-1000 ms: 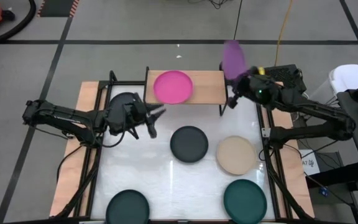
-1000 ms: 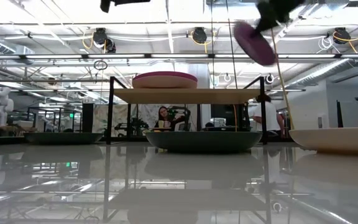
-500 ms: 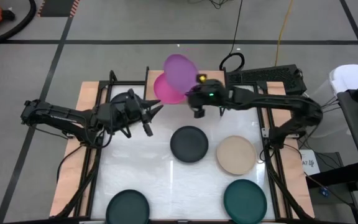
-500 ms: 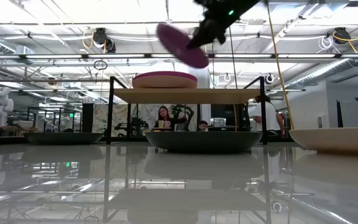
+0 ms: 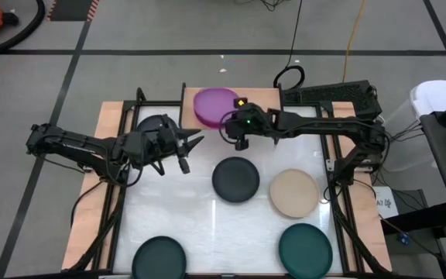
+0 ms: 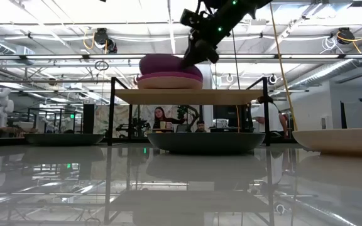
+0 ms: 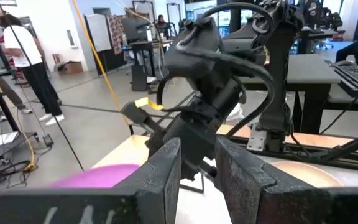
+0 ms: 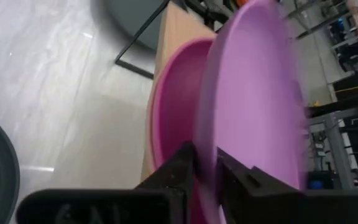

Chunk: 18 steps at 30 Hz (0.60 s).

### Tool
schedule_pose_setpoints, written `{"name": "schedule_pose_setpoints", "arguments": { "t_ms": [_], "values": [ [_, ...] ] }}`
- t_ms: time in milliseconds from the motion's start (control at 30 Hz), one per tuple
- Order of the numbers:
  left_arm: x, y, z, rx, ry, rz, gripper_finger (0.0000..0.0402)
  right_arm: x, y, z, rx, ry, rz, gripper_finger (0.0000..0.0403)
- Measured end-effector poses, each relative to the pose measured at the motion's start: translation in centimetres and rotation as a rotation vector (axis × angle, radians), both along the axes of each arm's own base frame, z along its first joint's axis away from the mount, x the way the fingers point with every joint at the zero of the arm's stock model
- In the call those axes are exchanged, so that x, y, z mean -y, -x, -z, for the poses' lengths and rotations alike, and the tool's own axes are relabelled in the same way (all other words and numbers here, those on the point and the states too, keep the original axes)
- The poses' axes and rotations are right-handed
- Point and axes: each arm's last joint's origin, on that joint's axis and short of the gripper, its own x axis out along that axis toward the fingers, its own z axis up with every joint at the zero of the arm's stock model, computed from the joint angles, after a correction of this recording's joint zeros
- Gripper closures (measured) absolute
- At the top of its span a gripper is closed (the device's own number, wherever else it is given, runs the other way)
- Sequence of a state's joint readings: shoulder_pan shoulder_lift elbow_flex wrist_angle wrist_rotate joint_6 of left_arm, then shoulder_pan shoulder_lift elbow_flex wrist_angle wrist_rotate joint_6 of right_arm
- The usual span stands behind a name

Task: Place and stack plates onto a shelf
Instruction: Stack the purple plate on top of the pink plate on the shelf, then stack the dark green plate on top of the purple plate on the shelf

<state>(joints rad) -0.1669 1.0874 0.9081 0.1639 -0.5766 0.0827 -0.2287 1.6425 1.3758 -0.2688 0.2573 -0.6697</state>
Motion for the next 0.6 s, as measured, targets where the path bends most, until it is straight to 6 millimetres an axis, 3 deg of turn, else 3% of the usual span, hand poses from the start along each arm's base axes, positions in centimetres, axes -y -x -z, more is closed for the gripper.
{"name": "schedule_pose_setpoints", "arguments": {
  "t_ms": [267, 433, 600],
  "values": [
    [0.0, 0.0, 0.2, -0.016, 0.017, -0.001, 0.0296, -2.3, 2.1, -3.6, 0.078, 0.005, -0.042, 0.0301],
    [0.0, 0.5, 0.6, -0.124, 0.092, 0.012, 0.0296, -4.4, 5.7, -6.9, 0.15, -0.078, -0.031, 0.0284],
    [0.7, 0.3, 0.4, -0.366, 0.308, 0.186, 0.0296, -6.3, 9.8, -9.3, 0.211, -0.251, -0.076, 0.0284]
  ]
}}
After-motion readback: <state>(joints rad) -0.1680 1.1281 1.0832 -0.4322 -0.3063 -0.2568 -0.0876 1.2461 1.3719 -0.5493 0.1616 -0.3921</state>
